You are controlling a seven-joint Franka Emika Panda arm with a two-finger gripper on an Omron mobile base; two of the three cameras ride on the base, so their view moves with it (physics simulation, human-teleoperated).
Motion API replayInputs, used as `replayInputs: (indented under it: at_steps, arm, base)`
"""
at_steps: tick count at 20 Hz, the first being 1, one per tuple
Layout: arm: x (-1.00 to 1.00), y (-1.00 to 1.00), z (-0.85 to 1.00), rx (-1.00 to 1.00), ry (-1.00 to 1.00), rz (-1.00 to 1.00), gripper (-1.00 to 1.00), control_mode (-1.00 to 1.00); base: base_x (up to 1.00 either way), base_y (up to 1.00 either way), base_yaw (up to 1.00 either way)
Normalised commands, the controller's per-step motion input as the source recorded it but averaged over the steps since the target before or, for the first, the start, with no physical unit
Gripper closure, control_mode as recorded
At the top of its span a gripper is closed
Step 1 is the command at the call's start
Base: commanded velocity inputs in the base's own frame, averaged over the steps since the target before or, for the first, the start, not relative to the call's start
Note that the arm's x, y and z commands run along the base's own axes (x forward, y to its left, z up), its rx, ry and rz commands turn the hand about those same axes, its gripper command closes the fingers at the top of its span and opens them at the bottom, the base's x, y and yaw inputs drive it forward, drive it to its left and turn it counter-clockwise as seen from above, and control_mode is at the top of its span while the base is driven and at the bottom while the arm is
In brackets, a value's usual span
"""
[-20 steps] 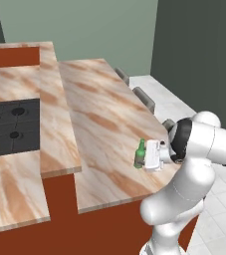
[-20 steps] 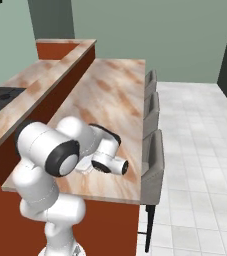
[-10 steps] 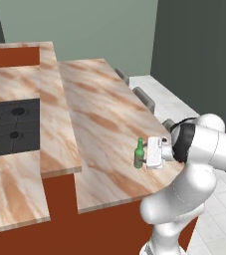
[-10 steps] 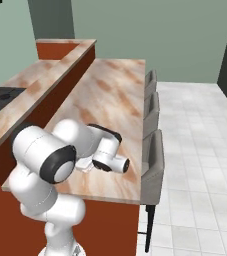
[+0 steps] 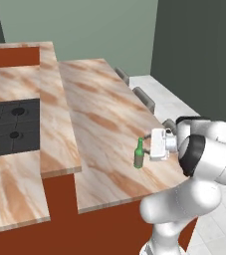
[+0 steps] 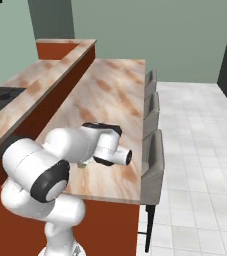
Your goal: Get the candle and the beer from the cabinet and move them to the dining counter.
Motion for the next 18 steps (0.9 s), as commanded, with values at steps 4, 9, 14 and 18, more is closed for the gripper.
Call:
replayInputs:
  at_steps: [4, 9, 14, 18]
  arm:
    - [-0.34, -0.12, 0.56, 0.00, 0.00, -0.03, -1.00, -1.00]
    - [-0.41, -0.02, 0.67, 0.00, 0.00, -0.05, -1.00, -1.00]
    - [-0.59, 0.00, 0.77, 0.01, -0.03, -0.09, -1.00, -1.00]
    - [-0.78, 0.00, 0.85, 0.03, -0.01, -0.17, -1.00, -1.00]
  base:
    - [0.00, 0.00, 0.00]
    - [0.00, 0.00, 0.00]
    - [0.00, 0.00, 0.00]
    - [0.00, 0.00, 0.00]
